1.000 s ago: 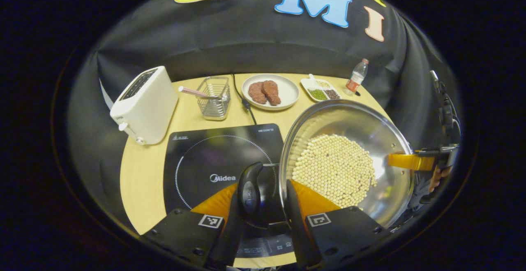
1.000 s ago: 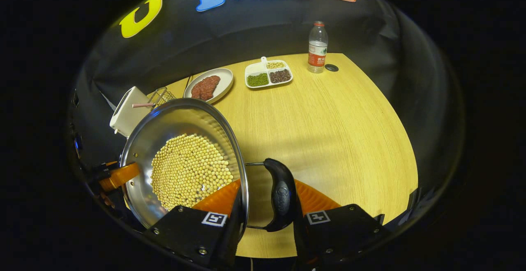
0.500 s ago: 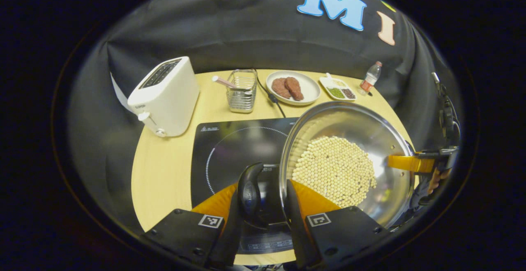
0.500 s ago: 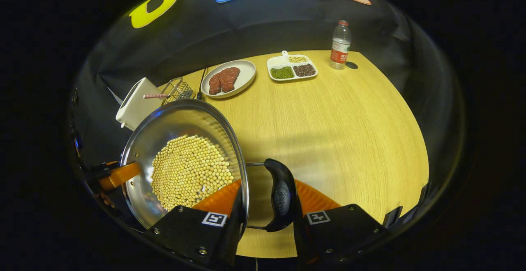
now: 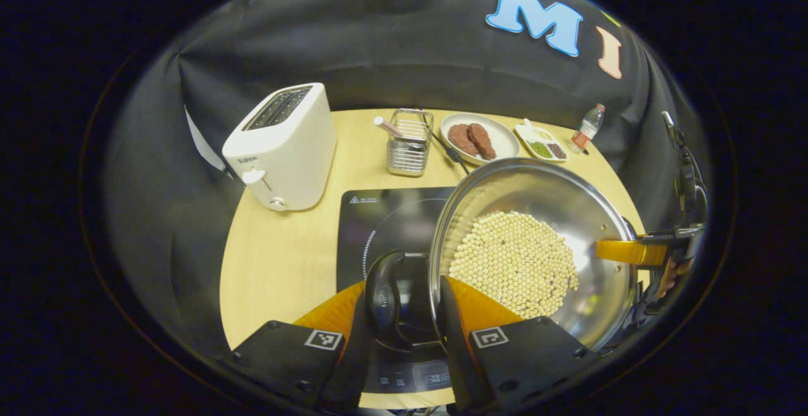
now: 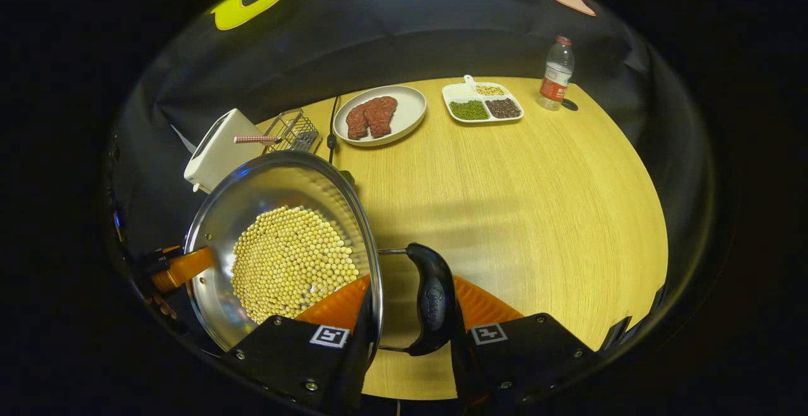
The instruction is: First push the handle of the pot to place it horizontally, then grasp the pot with both hands and set it on the induction cooktop.
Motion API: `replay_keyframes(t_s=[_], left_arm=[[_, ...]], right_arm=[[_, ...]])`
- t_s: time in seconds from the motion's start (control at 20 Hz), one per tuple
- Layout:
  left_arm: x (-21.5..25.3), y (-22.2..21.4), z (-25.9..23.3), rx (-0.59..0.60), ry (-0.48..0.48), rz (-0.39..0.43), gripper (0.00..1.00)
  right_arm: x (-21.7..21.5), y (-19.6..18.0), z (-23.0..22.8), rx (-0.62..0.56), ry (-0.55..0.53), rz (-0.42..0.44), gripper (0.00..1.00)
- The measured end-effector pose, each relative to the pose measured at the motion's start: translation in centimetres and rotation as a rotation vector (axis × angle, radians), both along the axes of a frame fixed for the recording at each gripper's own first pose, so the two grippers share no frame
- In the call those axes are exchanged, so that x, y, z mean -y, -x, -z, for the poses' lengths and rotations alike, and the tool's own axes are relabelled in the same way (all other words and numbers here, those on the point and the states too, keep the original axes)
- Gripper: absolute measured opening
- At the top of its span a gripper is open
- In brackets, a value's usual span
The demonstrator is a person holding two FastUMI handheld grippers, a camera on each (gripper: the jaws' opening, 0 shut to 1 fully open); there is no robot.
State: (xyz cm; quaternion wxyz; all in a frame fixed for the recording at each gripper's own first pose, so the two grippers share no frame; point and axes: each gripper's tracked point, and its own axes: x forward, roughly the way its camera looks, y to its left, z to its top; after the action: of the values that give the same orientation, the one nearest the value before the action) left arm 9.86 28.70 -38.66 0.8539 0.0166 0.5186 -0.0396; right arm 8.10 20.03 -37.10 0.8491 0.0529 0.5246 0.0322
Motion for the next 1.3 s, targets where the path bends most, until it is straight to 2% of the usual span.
replay_keyframes(t_s=[0.2,0.25,0.3,0.45,0.5,0.75,0.8,0.85,1.15,1.3], left_arm=[[-2.2,-0.5,0.3,-0.002,-0.006,-0.011,0.57],[-2.7,-0.7,0.3,-0.002,-0.007,-0.014,0.6],[-3.4,-0.9,0.2,-0.002,-0.008,-0.015,0.57],[-4.6,-1.5,0.8,-0.006,-0.009,-0.018,0.57],[-5.0,-1.5,1.0,-0.007,-0.008,-0.018,0.6],[-7.2,-2.3,1.8,-0.002,-0.004,-0.019,0.57],[-7.4,-2.4,2.0,0.001,-0.002,-0.019,0.6],[-7.8,-2.6,2.2,0.001,0.0,-0.021,0.57],[-8.7,-2.9,2.3,0.005,0.006,-0.017,0.6],[-8.7,-3.6,3.0,0.01,0.009,-0.011,0.57]], right_arm=[[-2.0,-0.7,0.5,-0.009,-0.005,-0.005,0.55],[-2.4,-0.9,0.5,-0.009,-0.006,-0.005,0.55],[-2.6,-0.7,0.2,-0.011,-0.007,-0.005,0.55],[-3.6,-1.2,0.7,-0.017,-0.006,-0.001,0.55],[-4.0,-1.3,0.9,-0.018,-0.004,0.0,0.55],[-5.7,-1.8,1.6,-0.019,-0.003,0.003,0.55],[-6.0,-1.9,1.8,-0.022,-0.002,0.004,0.55],[-6.2,-2.0,1.8,-0.021,0.0,0.004,0.55],[-6.9,-2.4,2.2,-0.021,0.005,0.014,0.55],[-7.1,-2.5,2.3,-0.018,0.006,0.025,0.55]])
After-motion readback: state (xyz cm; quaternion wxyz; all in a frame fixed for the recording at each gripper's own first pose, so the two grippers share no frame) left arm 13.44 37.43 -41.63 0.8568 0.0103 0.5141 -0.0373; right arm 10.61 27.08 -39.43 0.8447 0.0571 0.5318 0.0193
